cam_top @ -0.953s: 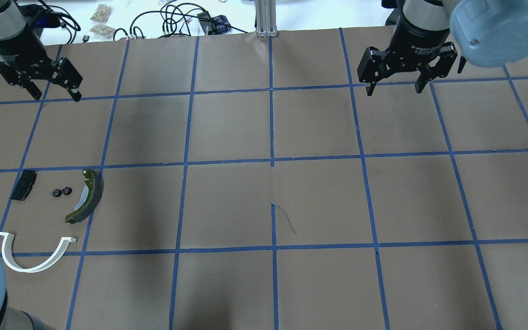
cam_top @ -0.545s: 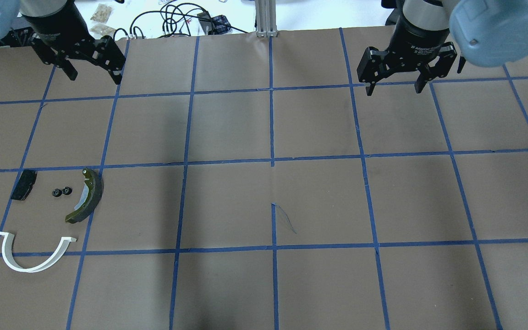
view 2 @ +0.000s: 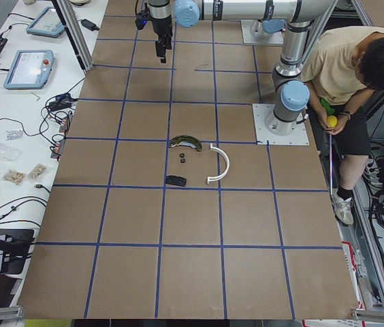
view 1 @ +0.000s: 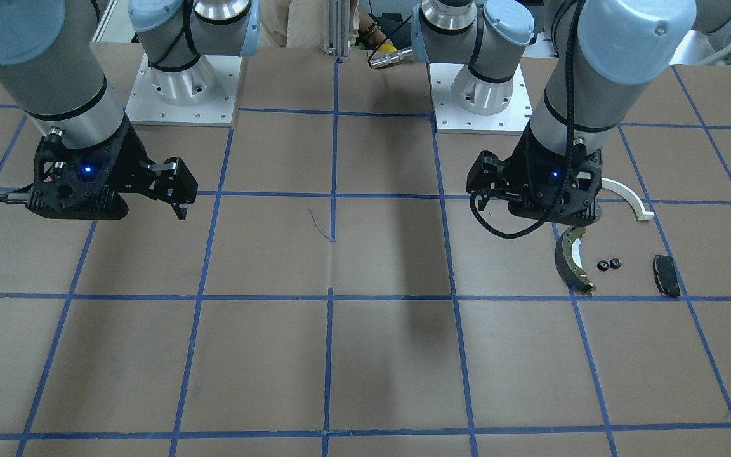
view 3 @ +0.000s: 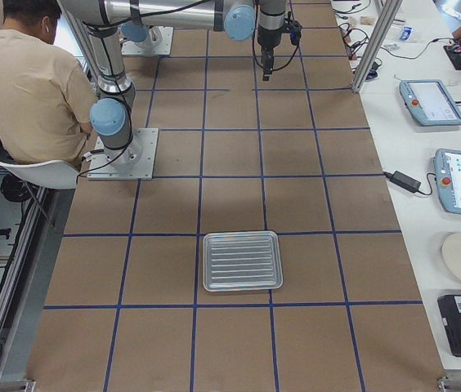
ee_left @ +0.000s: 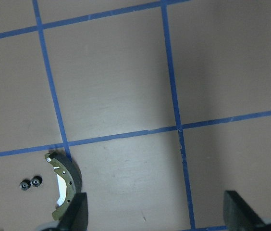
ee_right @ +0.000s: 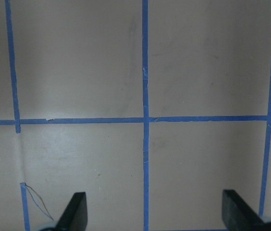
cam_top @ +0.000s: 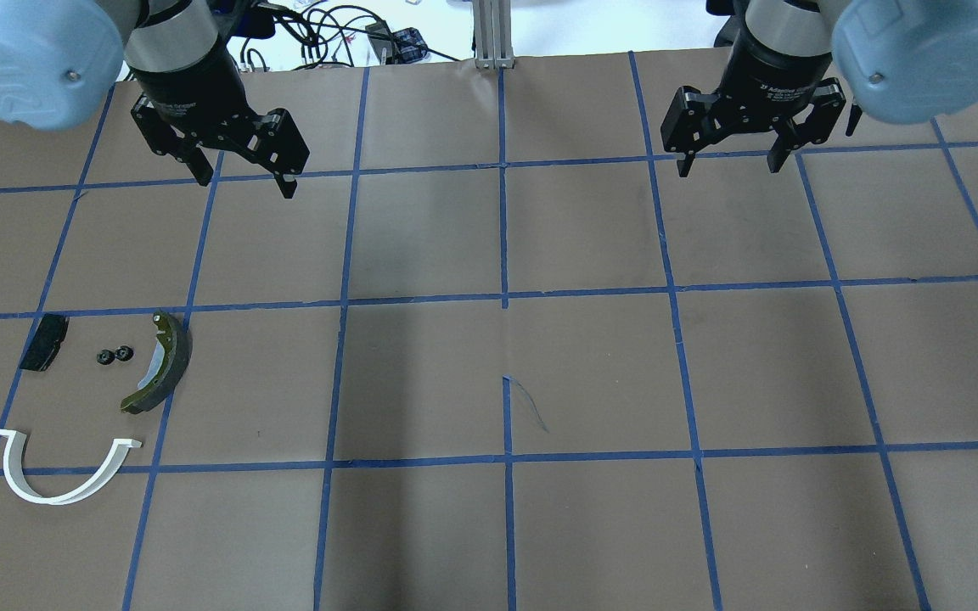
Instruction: Place bearing gear from tray to pile
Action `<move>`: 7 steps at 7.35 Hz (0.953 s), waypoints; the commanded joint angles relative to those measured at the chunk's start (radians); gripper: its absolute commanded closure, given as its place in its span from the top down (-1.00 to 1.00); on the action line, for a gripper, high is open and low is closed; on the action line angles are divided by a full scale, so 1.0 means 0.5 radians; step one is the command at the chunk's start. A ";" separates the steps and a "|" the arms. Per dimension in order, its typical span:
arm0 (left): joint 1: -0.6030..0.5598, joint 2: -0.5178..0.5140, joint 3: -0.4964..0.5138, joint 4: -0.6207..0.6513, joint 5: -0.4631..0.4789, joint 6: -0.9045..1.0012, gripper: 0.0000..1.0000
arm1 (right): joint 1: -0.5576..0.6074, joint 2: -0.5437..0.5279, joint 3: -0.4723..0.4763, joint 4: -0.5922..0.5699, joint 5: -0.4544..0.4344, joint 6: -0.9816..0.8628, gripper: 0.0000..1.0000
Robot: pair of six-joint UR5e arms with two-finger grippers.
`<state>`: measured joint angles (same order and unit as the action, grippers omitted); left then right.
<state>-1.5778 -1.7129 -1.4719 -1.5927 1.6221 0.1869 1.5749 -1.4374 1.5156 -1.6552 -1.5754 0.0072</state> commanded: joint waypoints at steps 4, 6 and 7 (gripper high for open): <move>0.100 0.180 -0.133 -0.116 -0.035 -0.009 1.00 | -0.002 0.000 0.000 0.000 0.000 -0.005 1.00; 0.091 0.198 -0.139 -0.116 -0.041 -0.097 1.00 | -0.002 0.000 0.000 0.000 0.000 -0.005 1.00; 0.091 0.192 -0.139 -0.113 -0.041 -0.113 1.00 | -0.002 -0.003 0.000 0.000 0.000 -0.005 1.00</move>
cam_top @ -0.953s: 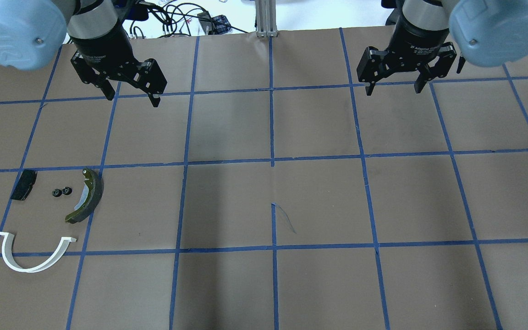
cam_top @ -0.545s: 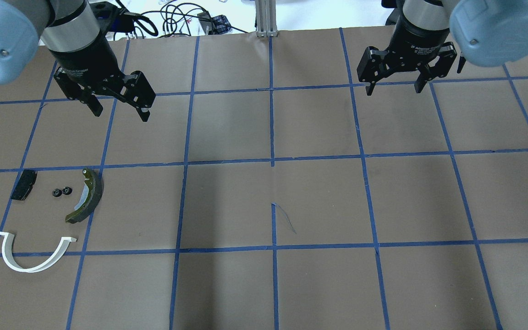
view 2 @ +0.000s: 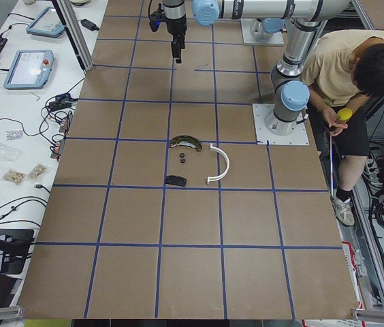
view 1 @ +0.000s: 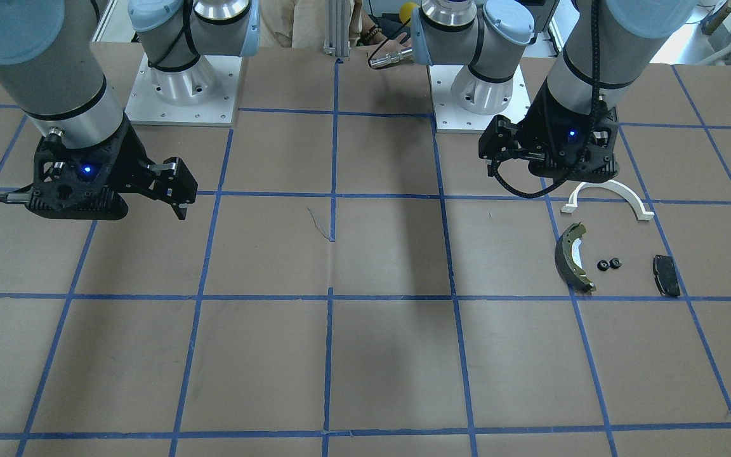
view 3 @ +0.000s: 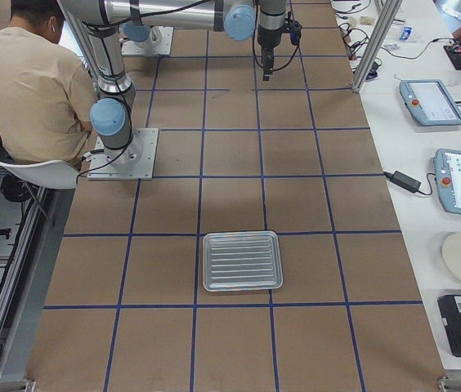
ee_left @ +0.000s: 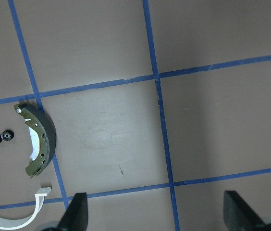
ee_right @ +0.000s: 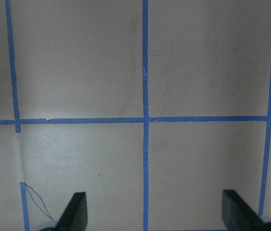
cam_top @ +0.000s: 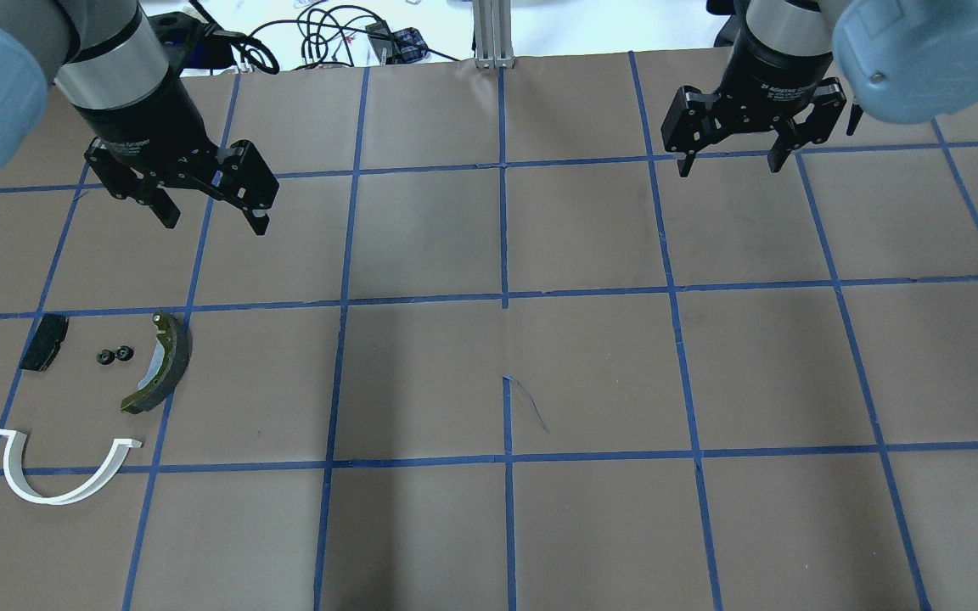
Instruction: Place bearing gear from tray to pile
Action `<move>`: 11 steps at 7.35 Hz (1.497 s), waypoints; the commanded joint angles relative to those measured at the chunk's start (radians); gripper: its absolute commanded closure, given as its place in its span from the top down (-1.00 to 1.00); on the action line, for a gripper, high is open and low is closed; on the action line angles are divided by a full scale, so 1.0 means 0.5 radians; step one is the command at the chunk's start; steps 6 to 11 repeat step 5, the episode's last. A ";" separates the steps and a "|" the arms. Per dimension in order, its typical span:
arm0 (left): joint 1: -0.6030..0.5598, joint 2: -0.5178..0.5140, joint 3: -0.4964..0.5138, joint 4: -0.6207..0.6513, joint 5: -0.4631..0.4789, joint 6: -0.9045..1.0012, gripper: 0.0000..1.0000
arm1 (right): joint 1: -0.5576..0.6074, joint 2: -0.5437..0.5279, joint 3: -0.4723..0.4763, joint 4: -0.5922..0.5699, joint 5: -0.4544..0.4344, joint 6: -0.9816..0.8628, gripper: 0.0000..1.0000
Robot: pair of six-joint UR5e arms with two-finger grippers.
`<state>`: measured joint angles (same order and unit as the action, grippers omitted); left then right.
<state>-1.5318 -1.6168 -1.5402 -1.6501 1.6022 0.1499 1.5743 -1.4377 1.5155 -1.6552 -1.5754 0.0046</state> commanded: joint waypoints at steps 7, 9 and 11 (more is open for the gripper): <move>-0.004 0.003 -0.027 0.005 0.005 -0.042 1.00 | -0.001 0.001 0.000 0.000 0.000 0.000 1.00; -0.004 0.003 -0.027 0.005 0.005 -0.042 1.00 | -0.001 0.001 0.000 0.000 0.000 0.000 1.00; -0.004 0.003 -0.027 0.005 0.005 -0.042 1.00 | -0.001 0.001 0.000 0.000 0.000 0.000 1.00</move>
